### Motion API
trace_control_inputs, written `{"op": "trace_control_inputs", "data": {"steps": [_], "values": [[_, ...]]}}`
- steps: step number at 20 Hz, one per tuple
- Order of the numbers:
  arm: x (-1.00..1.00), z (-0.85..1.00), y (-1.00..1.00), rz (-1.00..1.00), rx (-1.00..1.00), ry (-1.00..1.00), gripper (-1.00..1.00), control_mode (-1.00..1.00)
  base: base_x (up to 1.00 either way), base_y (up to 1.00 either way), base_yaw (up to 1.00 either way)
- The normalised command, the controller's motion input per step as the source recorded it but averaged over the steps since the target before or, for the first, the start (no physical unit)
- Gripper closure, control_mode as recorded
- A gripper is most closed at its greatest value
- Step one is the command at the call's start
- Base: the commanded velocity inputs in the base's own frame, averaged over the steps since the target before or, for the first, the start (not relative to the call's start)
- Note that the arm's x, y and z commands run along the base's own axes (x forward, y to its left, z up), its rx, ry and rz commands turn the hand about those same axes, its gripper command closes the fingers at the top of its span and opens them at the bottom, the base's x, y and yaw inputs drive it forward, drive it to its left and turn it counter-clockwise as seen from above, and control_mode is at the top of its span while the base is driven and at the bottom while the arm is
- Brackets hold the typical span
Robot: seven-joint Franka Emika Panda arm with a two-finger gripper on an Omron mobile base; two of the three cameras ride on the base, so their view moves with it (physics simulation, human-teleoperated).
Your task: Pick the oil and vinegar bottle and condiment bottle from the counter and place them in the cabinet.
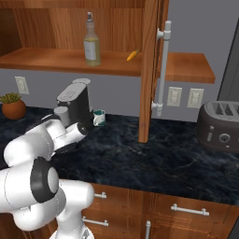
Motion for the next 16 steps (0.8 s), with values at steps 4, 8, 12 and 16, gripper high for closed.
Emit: {"op": "trace_control_inputs", "data": {"steps": [4, 8, 12, 16], "values": [[0.21, -0.08, -0.03, 0.05, 0.00, 0.00, -1.00, -1.00, 0.00, 0.00, 0.00], [0.14, -0.12, 0.00, 0.06, 0.00, 0.00, -1.00, -1.00, 0.00, 0.00, 0.00], [0.00, -0.18, 0.00, 0.08, 0.00, 0.00, -1.00, -1.00, 0.00, 0.00, 0.00], [0.00, -0.11, 0.07, 0.09, 0.00, -0.01, -1.00, -1.00, 0.00, 0.00, 0.00]]}}
